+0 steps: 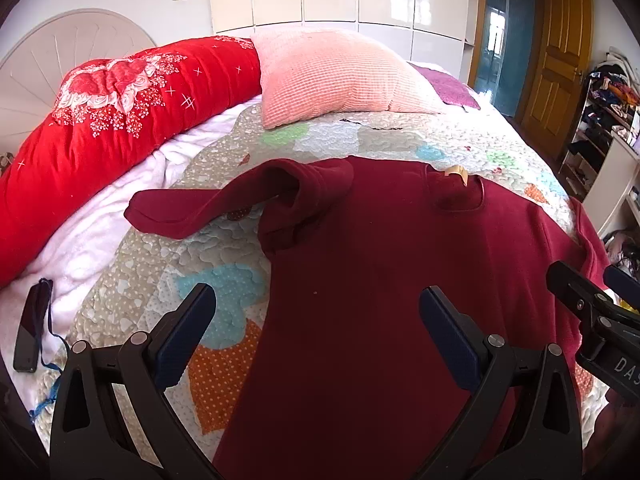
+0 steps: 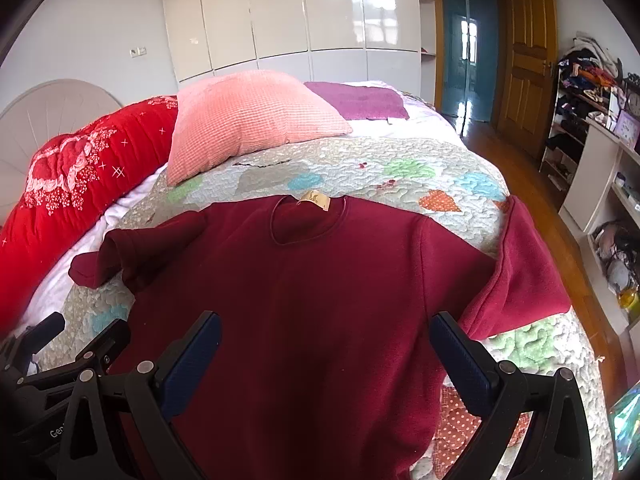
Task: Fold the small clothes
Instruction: 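Grasp the sweatshirt sleeve with the left gripper and lift it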
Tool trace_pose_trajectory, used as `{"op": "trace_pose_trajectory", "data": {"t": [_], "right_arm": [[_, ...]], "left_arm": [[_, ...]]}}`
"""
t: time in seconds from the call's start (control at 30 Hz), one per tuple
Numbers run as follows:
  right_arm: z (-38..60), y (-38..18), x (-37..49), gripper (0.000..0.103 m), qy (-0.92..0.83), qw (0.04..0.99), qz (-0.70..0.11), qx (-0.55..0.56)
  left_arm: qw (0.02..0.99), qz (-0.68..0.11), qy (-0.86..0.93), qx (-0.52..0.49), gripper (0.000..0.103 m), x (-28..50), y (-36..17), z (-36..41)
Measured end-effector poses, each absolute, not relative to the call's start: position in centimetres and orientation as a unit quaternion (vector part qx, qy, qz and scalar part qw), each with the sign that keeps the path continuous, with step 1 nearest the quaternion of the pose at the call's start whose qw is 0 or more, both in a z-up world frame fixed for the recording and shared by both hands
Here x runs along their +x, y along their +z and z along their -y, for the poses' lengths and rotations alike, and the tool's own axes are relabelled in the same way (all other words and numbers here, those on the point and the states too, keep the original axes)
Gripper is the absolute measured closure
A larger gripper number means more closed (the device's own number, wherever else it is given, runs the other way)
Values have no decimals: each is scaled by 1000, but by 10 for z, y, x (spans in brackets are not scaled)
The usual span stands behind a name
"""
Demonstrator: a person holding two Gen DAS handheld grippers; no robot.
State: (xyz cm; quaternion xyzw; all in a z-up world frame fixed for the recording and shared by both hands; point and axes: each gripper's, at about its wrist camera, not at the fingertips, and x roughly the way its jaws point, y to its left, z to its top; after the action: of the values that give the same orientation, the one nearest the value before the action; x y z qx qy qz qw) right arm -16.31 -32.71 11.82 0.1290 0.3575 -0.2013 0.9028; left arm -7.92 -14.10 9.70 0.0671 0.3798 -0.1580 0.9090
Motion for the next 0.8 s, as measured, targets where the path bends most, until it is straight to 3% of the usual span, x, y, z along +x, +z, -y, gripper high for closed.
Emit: {"op": "trace_pose_trajectory", "data": {"t": [0.8], "right_arm": [[320, 95, -135, 0, -181, 895, -385, 134]], "left_arm": [[906, -393, -145, 57, 1, -57, 89, 139]]}}
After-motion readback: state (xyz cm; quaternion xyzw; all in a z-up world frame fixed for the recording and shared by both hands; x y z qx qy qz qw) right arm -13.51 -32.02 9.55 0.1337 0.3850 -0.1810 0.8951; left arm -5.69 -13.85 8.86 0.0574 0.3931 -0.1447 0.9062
